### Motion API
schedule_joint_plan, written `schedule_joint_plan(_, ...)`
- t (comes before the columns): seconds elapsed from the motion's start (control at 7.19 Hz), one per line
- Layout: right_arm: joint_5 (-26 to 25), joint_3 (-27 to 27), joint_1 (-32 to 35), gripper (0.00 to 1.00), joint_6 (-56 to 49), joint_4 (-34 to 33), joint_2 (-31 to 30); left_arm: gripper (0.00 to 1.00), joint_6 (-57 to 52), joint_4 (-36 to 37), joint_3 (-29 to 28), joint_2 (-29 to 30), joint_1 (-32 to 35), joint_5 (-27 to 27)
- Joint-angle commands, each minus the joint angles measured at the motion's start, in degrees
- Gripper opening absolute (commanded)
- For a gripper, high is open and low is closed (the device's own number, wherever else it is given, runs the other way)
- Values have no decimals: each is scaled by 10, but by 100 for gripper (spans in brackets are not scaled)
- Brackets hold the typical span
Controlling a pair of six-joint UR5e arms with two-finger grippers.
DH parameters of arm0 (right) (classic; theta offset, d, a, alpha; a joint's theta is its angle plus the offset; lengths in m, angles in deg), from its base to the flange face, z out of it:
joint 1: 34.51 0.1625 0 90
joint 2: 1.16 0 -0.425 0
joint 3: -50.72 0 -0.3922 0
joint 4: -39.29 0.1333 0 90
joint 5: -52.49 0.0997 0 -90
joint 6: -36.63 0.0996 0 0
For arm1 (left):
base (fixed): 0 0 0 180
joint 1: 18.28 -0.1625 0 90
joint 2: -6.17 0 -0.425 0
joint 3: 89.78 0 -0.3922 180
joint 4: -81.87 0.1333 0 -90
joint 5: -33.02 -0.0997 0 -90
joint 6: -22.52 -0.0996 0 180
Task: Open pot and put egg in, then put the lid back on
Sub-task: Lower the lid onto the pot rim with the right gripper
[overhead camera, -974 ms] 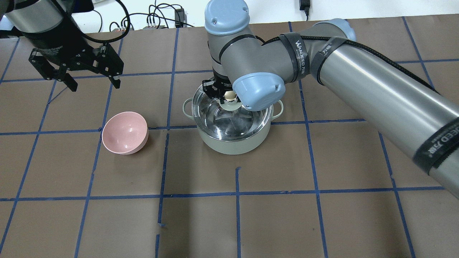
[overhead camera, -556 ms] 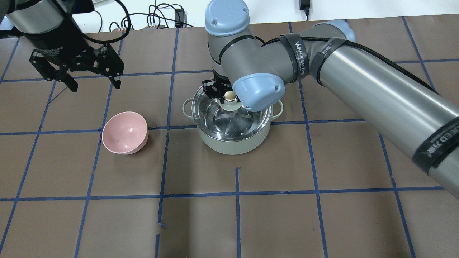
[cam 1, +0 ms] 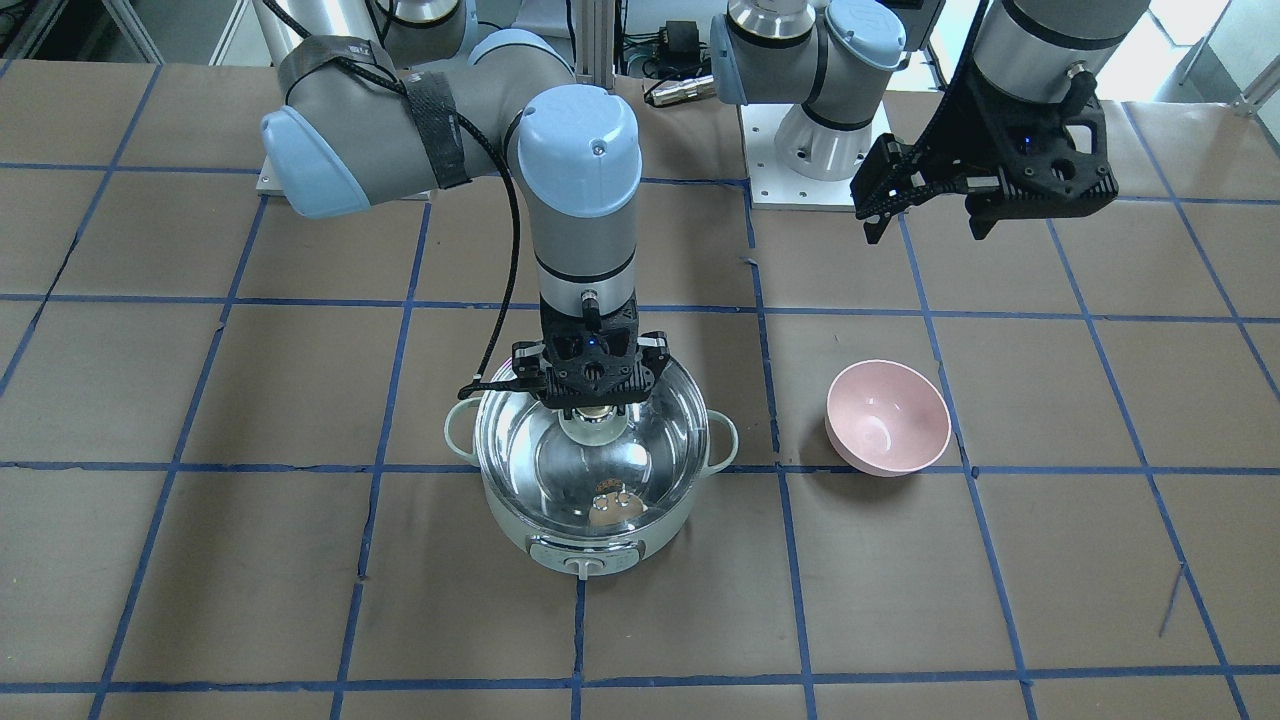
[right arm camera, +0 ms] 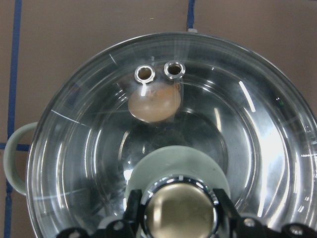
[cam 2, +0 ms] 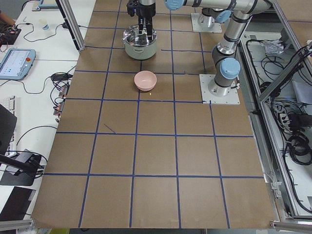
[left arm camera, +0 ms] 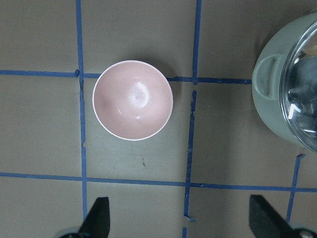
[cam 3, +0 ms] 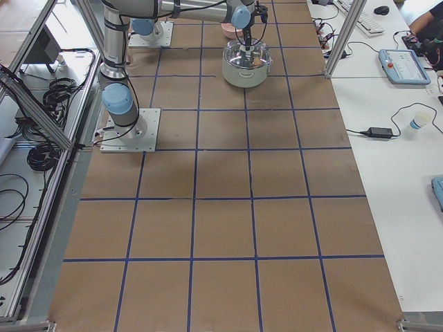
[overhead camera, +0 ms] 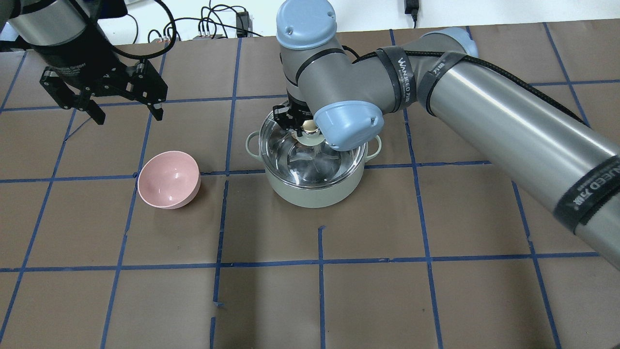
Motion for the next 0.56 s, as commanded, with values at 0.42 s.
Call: schedule_joint_plan(0.42,-1,8,0,3,-3,-10,2,100,0,0,1,0,1,0)
